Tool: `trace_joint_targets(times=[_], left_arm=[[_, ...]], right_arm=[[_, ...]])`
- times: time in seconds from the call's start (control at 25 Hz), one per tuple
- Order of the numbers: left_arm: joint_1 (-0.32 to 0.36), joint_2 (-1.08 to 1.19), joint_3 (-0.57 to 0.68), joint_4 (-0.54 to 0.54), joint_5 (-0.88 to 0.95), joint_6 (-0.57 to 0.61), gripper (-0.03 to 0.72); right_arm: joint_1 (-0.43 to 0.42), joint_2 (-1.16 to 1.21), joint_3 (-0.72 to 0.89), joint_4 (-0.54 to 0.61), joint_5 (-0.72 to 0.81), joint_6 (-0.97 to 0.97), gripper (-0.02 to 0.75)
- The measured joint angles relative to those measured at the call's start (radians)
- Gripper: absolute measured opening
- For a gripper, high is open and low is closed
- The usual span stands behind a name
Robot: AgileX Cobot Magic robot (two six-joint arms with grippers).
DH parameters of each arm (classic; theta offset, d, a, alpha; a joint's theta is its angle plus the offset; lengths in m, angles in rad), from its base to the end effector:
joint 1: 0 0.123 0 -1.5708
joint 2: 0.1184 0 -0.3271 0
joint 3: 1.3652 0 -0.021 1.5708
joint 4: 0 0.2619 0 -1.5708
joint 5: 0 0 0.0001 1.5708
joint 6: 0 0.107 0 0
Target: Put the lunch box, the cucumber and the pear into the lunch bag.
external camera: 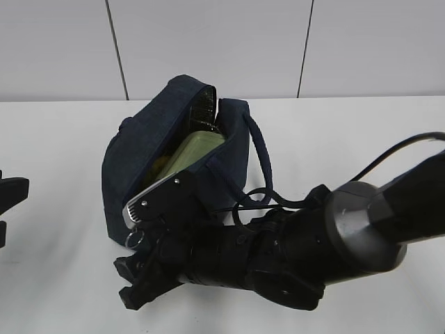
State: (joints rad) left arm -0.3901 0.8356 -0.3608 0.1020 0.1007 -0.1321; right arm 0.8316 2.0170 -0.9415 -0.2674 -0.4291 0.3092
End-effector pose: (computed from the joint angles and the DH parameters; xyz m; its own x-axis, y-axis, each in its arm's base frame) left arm 0.1444 -0.0582 0.2600 -0.4446 0.1497 -0.8831 0.3585 0.9333 -0.0222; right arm 0.2783 0.3227 0.1345 -0.4161 -0.3606 -0.8348 -0.7714 0.6261 0.1141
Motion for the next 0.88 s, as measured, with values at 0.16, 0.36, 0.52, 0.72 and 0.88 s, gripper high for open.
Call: trace_joint_targets(times=[0.16, 0.36, 0.52, 0.72, 0.88], left_arm=[[0.000, 0.000, 0.000, 0.000, 0.000, 0.000, 0.237], [0.000, 0.000, 0.000, 0.000, 0.000, 0.000, 0.238], [0.000, 0.000, 0.000, -0.001, -0.007, 0.000, 0.238], [0.000, 0.000, 0.000, -0.001, -0.009, 0.000, 0.238], [0.000, 0.000, 0.000, -0.001, -0.009, 0.000, 0.238]], right_arm=[[0.000, 0.000, 0.000, 0.017, 0.000, 0.000, 0.498], [0.000, 0.000, 0.000, 0.026, 0.002, 0.000, 0.498], [0.000, 0.000, 0.000, 0.030, -0.014, 0.000, 0.498], [0.000, 0.009, 0.000, 0.034, -0.046, 0.000, 0.498], [0.000, 0.016, 0.000, 0.034, -0.058, 0.000, 0.498]])
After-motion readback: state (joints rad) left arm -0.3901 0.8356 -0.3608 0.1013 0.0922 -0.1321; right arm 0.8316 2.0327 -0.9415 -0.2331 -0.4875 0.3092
